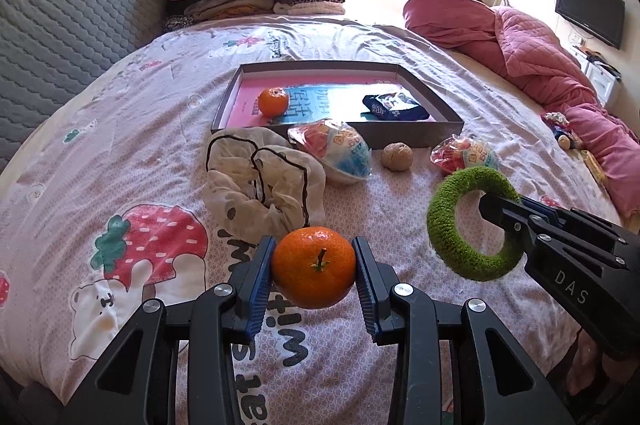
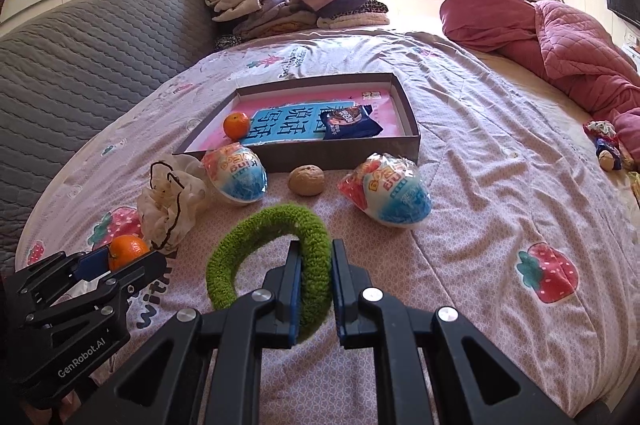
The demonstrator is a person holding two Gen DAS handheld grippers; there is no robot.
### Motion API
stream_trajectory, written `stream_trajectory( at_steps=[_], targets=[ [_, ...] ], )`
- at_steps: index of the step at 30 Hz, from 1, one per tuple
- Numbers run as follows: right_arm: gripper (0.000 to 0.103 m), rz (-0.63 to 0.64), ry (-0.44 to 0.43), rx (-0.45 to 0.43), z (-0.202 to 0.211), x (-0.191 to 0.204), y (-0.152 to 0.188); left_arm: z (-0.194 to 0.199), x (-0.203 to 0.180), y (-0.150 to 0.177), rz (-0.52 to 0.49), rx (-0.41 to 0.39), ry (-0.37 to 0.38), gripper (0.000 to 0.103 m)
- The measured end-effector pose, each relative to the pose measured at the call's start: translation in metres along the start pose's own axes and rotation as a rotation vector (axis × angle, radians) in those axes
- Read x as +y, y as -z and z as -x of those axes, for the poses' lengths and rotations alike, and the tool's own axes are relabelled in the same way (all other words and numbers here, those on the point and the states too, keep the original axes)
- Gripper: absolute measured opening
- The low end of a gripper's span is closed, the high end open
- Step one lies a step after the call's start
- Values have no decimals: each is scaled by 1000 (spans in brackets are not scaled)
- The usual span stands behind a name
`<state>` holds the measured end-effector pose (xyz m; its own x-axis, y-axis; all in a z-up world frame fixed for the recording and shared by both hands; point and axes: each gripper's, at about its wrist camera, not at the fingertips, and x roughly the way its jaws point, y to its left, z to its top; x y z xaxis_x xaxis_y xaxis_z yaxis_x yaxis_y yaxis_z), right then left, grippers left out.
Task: Organize objects
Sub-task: 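Lift the orange and green ring with both grippers toward the book box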
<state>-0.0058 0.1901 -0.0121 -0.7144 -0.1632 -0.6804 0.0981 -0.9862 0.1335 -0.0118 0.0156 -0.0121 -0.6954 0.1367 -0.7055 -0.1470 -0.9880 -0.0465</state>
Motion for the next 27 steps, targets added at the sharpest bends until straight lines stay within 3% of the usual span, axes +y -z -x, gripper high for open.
stream_trajectory(
  at_steps=[27],
  targets=[
    [13, 29, 23, -91, -26, 3, -55, -37, 10, -78, 29, -72, 27, 39]
  ],
)
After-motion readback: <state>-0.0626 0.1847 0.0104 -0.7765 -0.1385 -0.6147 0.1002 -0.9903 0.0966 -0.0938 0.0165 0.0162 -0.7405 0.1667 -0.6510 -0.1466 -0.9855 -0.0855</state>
